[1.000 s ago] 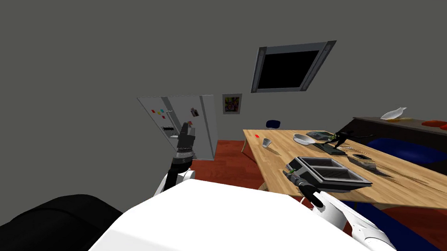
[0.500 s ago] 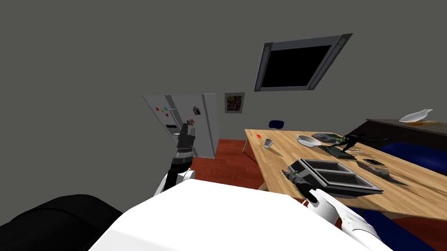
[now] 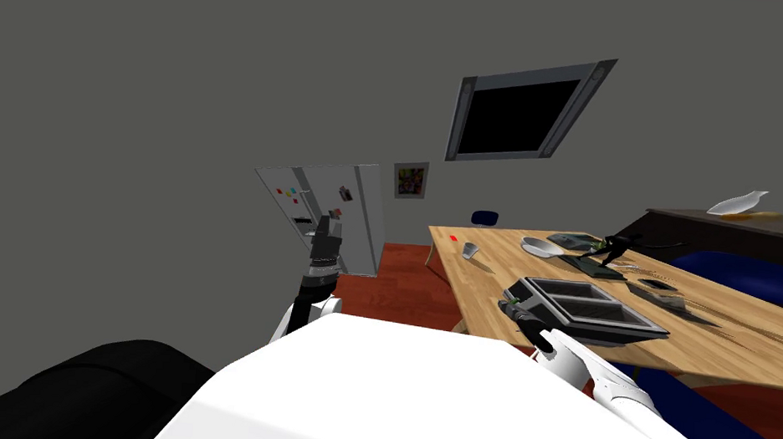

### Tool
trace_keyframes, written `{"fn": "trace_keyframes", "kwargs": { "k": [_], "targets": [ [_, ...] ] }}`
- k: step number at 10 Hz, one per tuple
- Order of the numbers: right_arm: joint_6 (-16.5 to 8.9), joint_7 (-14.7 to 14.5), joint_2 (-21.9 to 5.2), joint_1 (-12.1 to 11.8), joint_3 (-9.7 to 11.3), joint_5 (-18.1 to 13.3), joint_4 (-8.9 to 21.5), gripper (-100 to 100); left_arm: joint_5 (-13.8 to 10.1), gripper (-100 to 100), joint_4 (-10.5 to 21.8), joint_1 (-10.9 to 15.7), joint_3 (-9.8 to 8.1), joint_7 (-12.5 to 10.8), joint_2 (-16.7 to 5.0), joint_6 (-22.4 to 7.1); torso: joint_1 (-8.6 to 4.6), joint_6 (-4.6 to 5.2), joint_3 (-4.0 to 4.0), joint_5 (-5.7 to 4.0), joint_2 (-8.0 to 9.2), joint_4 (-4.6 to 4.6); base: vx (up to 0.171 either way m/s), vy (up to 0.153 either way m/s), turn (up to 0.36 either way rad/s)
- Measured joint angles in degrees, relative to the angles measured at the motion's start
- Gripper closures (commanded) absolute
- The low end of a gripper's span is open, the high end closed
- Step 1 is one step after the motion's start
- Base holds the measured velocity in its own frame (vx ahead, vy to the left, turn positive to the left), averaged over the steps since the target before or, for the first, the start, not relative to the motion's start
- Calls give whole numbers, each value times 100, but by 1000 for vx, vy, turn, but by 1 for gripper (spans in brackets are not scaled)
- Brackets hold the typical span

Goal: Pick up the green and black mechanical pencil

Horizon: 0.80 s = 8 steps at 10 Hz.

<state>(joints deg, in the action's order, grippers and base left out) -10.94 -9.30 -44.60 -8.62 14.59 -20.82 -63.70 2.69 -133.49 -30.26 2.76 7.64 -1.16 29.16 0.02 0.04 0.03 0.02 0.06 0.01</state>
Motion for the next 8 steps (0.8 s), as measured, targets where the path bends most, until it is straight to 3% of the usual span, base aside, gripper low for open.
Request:
{"fn": "trace_keyframes", "kwargs": {
  "k": [1,2,3,7,8],
  "targets": [
    [0,0,0,0,0,0,0,100,0,0,0,0,0,0,0,0,0,0,0,0,-1,0,0,0,0],
    [0,0,0,0,0,0,0,0,0,0,0,0,0,0,0,0,0,0,-1,0,-1,0,0,0,0],
    [0,0,0,0,0,0,0,100,0,0,0,0,0,0,0,0,0,0,-1,0,-1,0,37,34,-151],
    [26,90,-311,-324,92,68,-465,100,0,0,0,-1,0,0,0,0,25,2,-9,5,-15,-3,45,50,-97],
    [25,97,-322,-335,97,73,-481,0,0,0,0,0,0,0,0,0,14,-3,-6,2,-11,-2,3,6,5]
  ]
}}
